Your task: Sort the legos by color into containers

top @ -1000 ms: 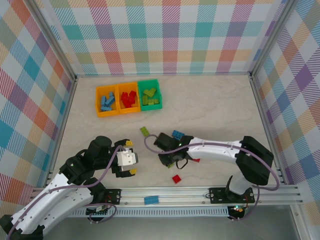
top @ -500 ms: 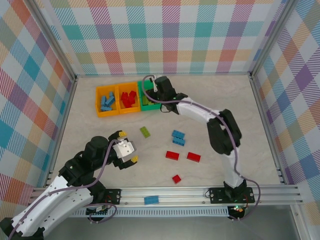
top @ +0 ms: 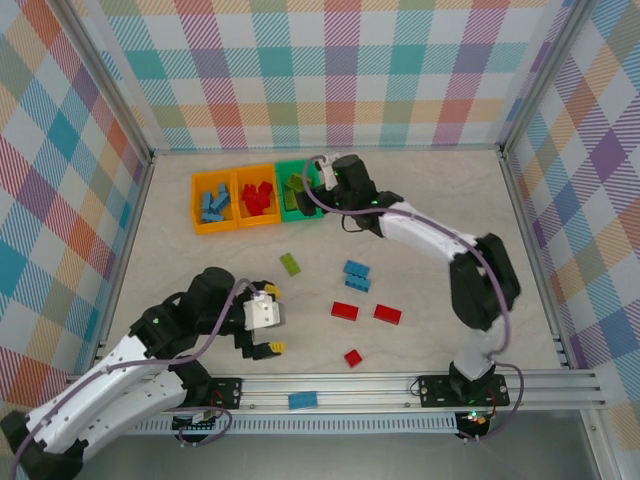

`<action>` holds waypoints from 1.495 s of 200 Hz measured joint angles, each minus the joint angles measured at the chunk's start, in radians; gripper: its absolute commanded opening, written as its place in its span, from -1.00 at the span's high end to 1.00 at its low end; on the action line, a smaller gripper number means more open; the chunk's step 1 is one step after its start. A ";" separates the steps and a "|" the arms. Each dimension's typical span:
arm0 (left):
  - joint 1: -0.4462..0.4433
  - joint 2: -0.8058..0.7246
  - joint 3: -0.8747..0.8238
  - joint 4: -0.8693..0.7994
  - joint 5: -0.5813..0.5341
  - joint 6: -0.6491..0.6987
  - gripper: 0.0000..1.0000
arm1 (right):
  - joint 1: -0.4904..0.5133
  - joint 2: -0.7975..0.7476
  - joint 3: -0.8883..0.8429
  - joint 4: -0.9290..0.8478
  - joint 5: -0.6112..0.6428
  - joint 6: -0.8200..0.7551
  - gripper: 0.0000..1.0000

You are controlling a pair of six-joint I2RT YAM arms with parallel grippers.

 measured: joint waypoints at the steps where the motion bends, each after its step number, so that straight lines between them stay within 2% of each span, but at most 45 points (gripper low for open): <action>1: -0.010 0.006 0.003 0.001 0.001 -0.005 -1.00 | 0.000 -0.005 -0.004 0.000 -0.001 0.000 -1.00; 41: -0.380 0.131 0.007 0.092 -0.113 -0.217 -1.00 | -0.014 -0.228 -0.190 0.014 0.005 -0.007 -0.99; 80: -0.619 0.364 0.009 0.159 -0.319 -0.429 -1.00 | -0.019 -0.257 -0.274 0.002 0.005 -0.008 -0.99; 138: -0.728 0.626 0.118 0.067 -0.470 -0.713 -1.00 | -0.019 -0.324 -0.322 -0.005 0.003 -0.010 -0.99; 188: -0.843 0.732 0.136 0.013 -0.527 -0.912 -1.00 | -0.019 -0.409 -0.387 0.011 -0.009 -0.010 -0.99; 209: -0.852 0.755 0.140 -0.018 -0.559 -0.958 -0.95 | -0.019 -0.424 -0.408 0.010 -0.024 -0.007 -1.00; 217: -0.852 0.782 0.148 -0.033 -0.573 -0.972 -0.85 | -0.019 -0.433 -0.418 0.010 -0.027 -0.007 -0.99; 232: -0.853 0.855 0.174 -0.059 -0.598 -1.002 -0.43 | -0.019 -0.460 -0.438 0.009 -0.030 -0.007 -1.00; 238: -0.853 0.879 0.185 -0.058 -0.590 -1.010 -0.33 | -0.019 -0.472 -0.443 0.006 -0.030 -0.007 -0.99; 248: -0.863 0.888 0.201 -0.070 -0.604 -1.022 -0.18 | -0.019 -0.493 -0.451 0.006 -0.029 -0.007 -0.99; 258: -0.864 0.888 0.199 -0.077 -0.623 -1.031 0.11 | -0.019 -0.515 -0.459 0.007 -0.029 -0.008 -0.99; 275: -0.859 0.879 0.184 -0.095 -0.660 -1.054 0.43 | -0.019 -0.545 -0.471 0.014 -0.025 -0.008 -0.99; 287: -0.845 0.846 0.165 -0.104 -0.679 -1.071 0.55 | -0.019 -0.553 -0.472 0.015 -0.023 -0.010 -1.00; 299: -0.822 0.798 0.143 -0.117 -0.698 -1.084 0.57 | -0.019 -0.553 -0.475 0.021 -0.022 -0.010 -1.00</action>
